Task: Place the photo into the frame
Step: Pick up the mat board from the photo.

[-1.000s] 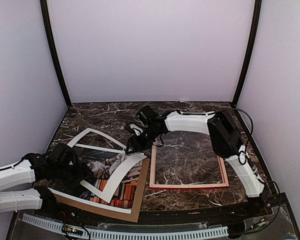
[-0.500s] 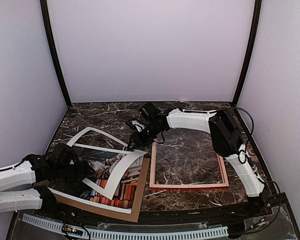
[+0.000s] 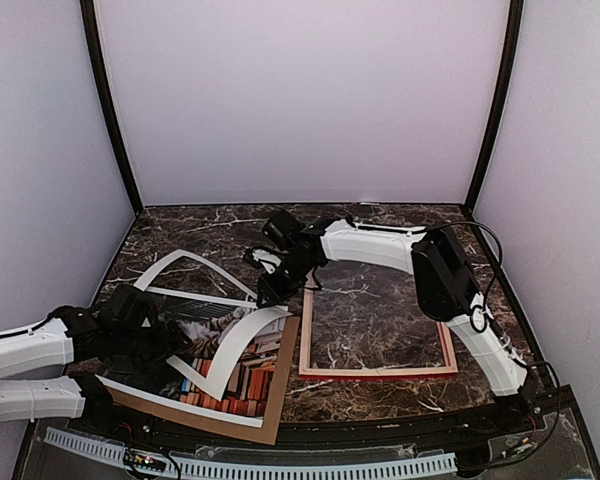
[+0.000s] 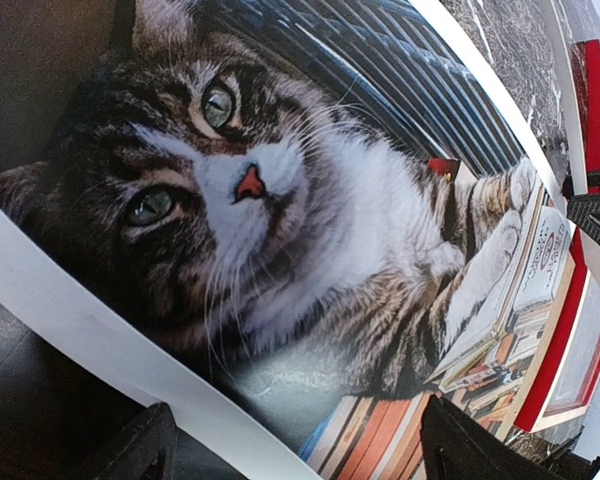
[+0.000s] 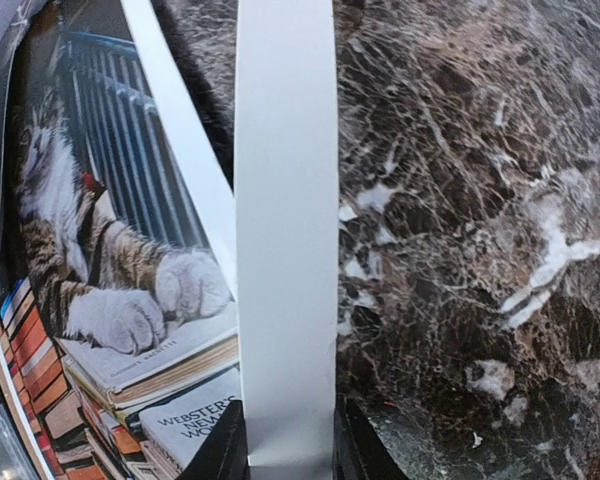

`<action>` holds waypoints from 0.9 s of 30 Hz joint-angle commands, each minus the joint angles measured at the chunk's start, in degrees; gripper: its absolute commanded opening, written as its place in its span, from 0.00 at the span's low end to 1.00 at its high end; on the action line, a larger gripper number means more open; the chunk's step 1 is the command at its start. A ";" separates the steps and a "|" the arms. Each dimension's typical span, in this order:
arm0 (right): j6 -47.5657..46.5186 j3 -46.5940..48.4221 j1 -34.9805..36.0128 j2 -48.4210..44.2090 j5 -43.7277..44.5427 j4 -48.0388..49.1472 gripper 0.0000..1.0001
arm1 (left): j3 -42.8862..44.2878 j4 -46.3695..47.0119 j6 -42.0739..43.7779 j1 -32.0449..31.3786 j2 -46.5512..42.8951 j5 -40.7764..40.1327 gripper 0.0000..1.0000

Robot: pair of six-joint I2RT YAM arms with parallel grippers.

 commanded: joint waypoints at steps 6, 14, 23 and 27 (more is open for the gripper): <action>-1.66 1.45 0.33 -0.59 5.62 -2.36 0.19 | -0.16 -6.08 1.89 -0.28 1.78 0.73 0.88; -0.20 -0.56 -0.95 -3.37 6.07 -1.28 0.10 | 6.19 -8.41 6.03 -0.26 -0.48 -3.31 0.89; 1.39 -3.97 -2.89 -8.28 6.19 1.23 0.08 | 14.78 -11.20 12.76 -0.17 0.57 -8.21 0.90; 1.86 -5.35 -3.25 -9.95 7.08 1.61 0.08 | 18.59 -11.33 15.65 -0.17 1.78 -10.50 0.91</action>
